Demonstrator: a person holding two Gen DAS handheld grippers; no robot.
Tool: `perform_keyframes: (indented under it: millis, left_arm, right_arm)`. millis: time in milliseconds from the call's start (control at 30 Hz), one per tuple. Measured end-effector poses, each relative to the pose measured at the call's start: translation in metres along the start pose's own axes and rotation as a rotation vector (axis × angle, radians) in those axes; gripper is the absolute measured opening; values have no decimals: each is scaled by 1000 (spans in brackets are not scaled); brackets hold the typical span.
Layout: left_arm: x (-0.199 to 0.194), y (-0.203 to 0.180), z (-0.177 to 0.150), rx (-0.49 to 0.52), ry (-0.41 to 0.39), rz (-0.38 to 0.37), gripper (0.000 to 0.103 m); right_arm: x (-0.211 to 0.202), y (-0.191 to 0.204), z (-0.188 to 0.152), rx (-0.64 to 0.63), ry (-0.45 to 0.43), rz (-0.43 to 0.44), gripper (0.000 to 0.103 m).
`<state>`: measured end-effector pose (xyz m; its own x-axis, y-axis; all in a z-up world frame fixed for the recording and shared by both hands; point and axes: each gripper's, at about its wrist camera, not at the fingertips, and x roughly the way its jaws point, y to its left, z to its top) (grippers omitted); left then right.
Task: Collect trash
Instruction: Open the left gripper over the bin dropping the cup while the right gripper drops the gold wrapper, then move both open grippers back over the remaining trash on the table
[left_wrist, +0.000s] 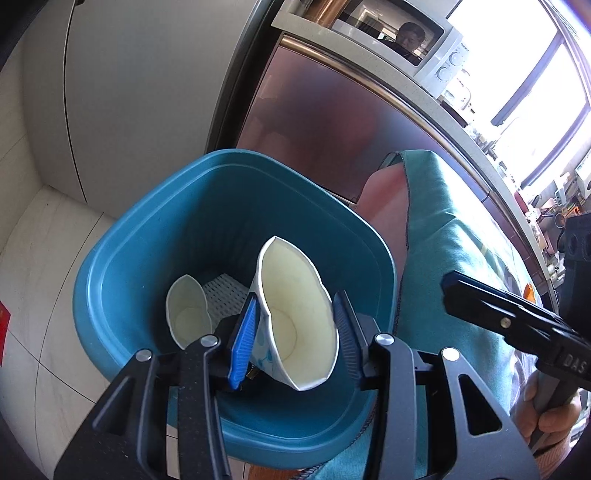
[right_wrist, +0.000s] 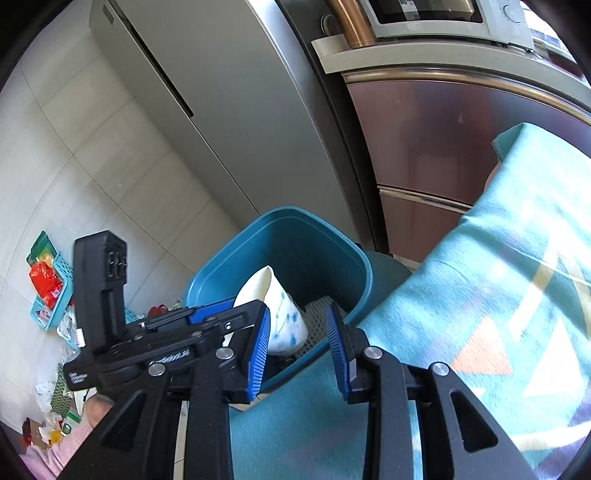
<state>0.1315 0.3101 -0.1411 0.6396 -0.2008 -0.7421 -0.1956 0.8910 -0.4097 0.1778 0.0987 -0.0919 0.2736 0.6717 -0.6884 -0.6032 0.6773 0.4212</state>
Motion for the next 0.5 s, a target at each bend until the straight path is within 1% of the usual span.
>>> perform_keyframes:
  millis: [100, 267, 300, 367, 500]
  left_arm:
    - [1, -2, 1, 0, -3, 0, 48]
    - [-2, -9, 1, 2, -15, -7, 49]
    - [-5, -11, 0, 9, -23, -10, 49]
    - [-11, -19, 0, 30, -45, -12, 51]
    - [-28, -40, -1, 79, -90, -38, 54]
  right_arm:
    - [-4, -3, 0, 8, -13, 10, 29]
    - [-16, -6, -4, 16, -42, 31, 30]
    - [-19, -6, -4, 15, -50, 34, 30]
    - [-27, -8, -8, 19, -66, 40, 35]
    - [-46, -16, -21, 33, -98, 55, 35]
